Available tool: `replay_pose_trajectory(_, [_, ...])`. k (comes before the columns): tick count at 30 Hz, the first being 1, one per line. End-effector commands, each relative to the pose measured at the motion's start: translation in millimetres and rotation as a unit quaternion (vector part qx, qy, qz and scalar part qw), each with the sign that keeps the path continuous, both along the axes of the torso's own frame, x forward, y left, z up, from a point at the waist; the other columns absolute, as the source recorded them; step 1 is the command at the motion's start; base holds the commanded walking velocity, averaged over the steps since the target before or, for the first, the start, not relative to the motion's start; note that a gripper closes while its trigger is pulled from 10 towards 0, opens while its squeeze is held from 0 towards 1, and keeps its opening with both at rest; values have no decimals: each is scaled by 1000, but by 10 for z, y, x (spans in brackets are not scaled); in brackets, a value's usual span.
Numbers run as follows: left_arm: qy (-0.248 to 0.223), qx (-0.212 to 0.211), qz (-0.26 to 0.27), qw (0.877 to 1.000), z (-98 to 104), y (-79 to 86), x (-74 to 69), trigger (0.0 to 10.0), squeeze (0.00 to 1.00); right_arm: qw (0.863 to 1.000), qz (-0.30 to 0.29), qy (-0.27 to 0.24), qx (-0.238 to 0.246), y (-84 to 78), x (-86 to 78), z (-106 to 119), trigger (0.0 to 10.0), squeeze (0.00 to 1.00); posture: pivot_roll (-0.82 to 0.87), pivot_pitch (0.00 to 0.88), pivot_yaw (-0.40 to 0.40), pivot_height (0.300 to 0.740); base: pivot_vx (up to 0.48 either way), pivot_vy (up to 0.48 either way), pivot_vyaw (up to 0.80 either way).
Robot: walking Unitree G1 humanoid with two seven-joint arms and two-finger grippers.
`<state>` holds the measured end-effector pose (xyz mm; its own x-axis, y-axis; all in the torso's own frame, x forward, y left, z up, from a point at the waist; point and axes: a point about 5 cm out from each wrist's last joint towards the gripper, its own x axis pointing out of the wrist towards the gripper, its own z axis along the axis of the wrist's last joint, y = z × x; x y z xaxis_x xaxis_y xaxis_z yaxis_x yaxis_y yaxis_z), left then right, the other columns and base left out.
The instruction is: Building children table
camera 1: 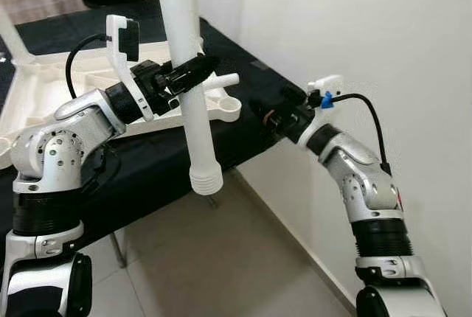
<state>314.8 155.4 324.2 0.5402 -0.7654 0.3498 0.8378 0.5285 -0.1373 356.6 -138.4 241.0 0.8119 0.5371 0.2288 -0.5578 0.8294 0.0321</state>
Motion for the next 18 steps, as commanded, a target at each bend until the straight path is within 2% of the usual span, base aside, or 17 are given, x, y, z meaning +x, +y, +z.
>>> replay_pose_trajectory(1, [-12, -7, 5, 1000, 63, 2, -7, 10000, 0, 1000, -4, -3, 7, 19, -3, -5, 10000, 0, 32, 126, -69, 740, 0, 0, 0])
replay_pose_trajectory(4, [-6, -17, 10, 1000, 44, 4, 3, 10000, 0, 1000, -5, -4, 5, 82, -31, -22, 10000, 0, 31, 126, -70, 740, 0, 330, 0])
replay_pose_trajectory(12, [-12, -17, 8, 1000, 26, -25, 4, 10000, 0, 1000, 25, -4, 0, 249, -91, -50, 10000, 0, 28, 126, -79, 740, 0, 0, -783])
replay_pose_trajectory(18, [-13, -19, 10, 1000, 55, -5, 13, 10000, 0, 1000, 27, -12, -9, 252, -77, -12, 10000, 0, 28, 126, -82, 740, 0, 0, -781])
